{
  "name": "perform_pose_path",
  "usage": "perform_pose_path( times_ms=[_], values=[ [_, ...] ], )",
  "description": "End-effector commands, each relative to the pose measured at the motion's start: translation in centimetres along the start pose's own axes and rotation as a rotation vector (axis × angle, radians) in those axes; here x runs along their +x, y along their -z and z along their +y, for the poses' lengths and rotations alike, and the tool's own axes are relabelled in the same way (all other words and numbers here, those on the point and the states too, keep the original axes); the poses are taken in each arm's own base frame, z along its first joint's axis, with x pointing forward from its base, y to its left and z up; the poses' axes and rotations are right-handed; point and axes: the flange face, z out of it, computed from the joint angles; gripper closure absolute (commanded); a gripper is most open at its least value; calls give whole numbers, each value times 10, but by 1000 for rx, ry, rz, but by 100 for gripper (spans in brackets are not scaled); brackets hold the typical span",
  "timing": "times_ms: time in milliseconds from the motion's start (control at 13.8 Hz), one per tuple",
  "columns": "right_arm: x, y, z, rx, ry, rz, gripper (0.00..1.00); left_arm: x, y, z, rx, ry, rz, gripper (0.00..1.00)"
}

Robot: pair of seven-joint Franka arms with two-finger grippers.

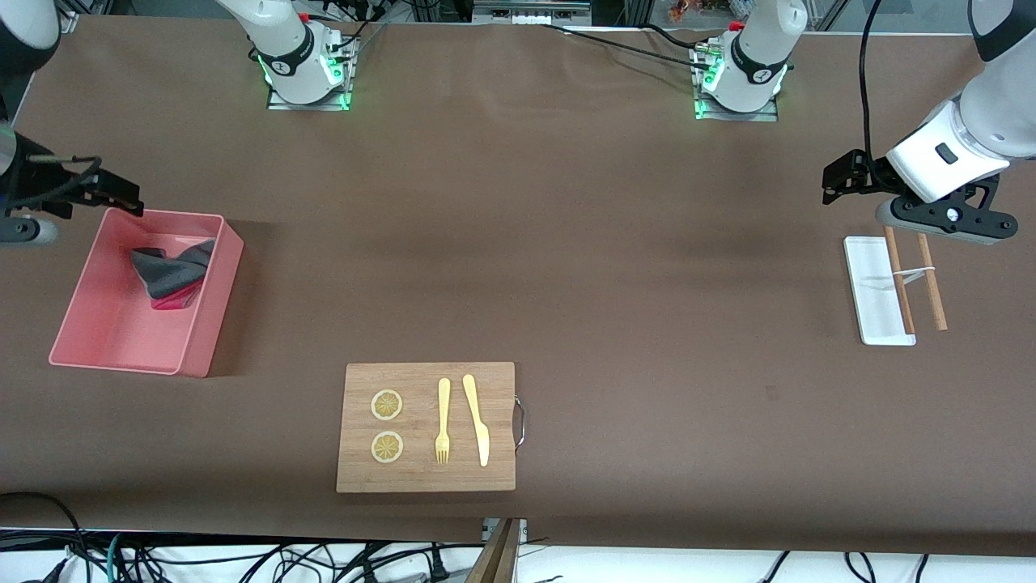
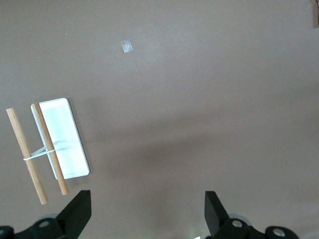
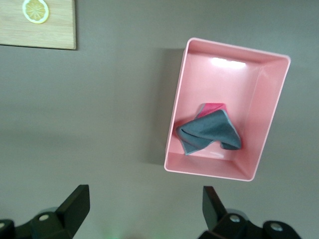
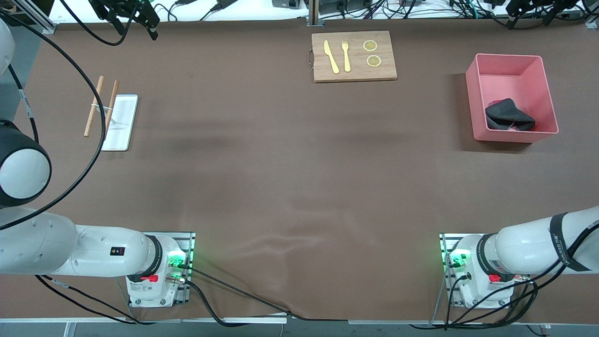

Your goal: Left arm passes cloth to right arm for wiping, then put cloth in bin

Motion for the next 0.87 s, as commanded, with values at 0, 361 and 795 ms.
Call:
perform_pose_path(
  times_ms=[0, 361, 795],
  values=[
    [-14, 39, -4, -29, 3, 82, 0, 2, 6, 0, 25, -2, 2, 0],
    [-32, 46, -7, -17, -33, 3, 0, 2, 6, -1, 25, -1, 2, 0],
    [-25, 42, -7, 6, -81, -9, 0, 2, 6, -1, 26, -1, 2, 0]
  ],
)
